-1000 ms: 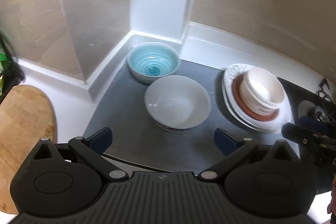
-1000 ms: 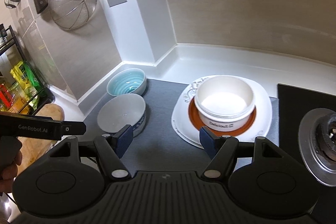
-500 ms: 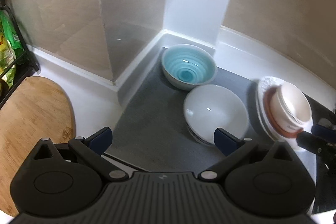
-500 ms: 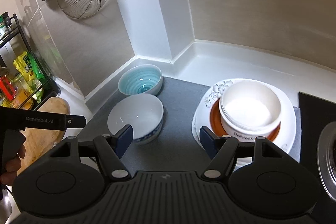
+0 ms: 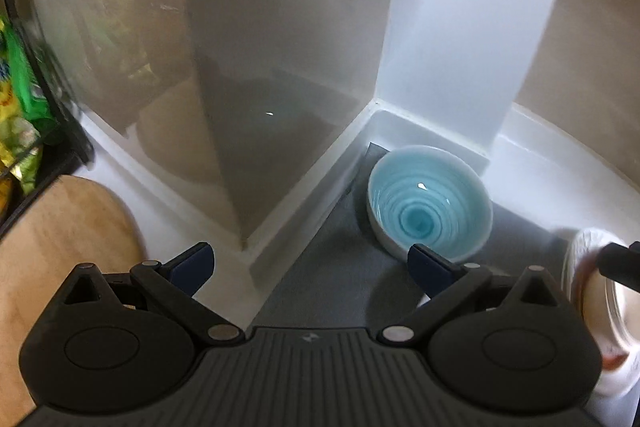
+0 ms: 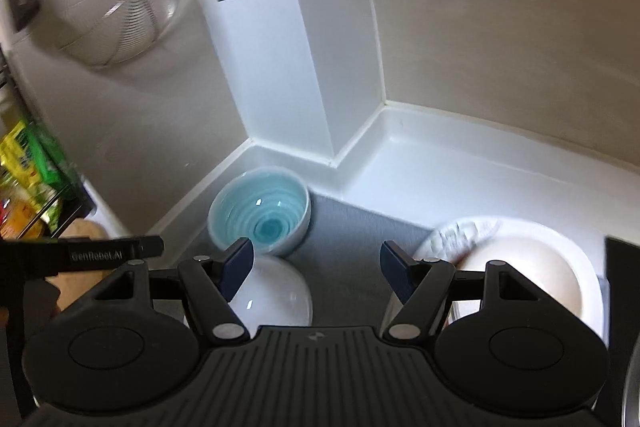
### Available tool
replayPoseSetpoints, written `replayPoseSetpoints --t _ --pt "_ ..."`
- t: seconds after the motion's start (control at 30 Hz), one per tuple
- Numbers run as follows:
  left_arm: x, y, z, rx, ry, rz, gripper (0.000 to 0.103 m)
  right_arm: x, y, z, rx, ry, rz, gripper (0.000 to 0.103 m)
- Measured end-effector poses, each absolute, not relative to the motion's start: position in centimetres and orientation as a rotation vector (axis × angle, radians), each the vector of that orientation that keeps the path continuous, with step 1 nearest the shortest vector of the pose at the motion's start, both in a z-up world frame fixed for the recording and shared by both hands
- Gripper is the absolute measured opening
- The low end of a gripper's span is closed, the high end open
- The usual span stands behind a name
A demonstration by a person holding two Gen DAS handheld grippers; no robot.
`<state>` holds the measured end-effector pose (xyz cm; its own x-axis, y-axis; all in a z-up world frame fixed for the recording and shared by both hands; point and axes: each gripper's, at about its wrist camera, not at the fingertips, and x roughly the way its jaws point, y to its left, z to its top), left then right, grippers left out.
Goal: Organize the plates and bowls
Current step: 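Move the right tool to the blue swirl bowl and grip its rim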
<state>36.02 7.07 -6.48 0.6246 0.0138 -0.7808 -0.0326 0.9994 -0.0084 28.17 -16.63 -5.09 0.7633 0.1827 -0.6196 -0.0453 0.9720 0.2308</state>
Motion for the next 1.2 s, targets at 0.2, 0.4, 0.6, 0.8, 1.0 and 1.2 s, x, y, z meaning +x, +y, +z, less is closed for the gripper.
replayPoseSetpoints --t 0.2,0.4,0.6,0.8,1.0,1.2 --pt "39.1 6.8 -8.7 -0.128 0.987 0.010 0.103 33.9 -16.7 -7.0 0.242 0.752 0.106 0.073" --pt "40.9 6.7 -10.3 -0.214 1.035 0.031 0.103 37.8 -16.1 -9.8 0.253 0.833 0.110 0.073" --pt "42.1 6.3 -11.4 -0.235 1.036 0.054 0.103 39.8 -15.0 -12.2 0.229 0.884 0.123 0.072" --pt "43.1 6.0 -12.3 -0.243 1.050 0.069 0.103 40.8 -14.8 -13.7 0.225 0.891 0.125 0.072" --pt "43.7 5.9 -13.0 -0.261 1.065 0.086 0.103 41.4 -14.8 -14.7 0.228 0.892 0.137 0.071" --pt "43.9 6.6 -13.0 -0.289 1.071 0.086 0.103 42.9 -14.6 -14.9 0.226 0.897 0.139 0.070"
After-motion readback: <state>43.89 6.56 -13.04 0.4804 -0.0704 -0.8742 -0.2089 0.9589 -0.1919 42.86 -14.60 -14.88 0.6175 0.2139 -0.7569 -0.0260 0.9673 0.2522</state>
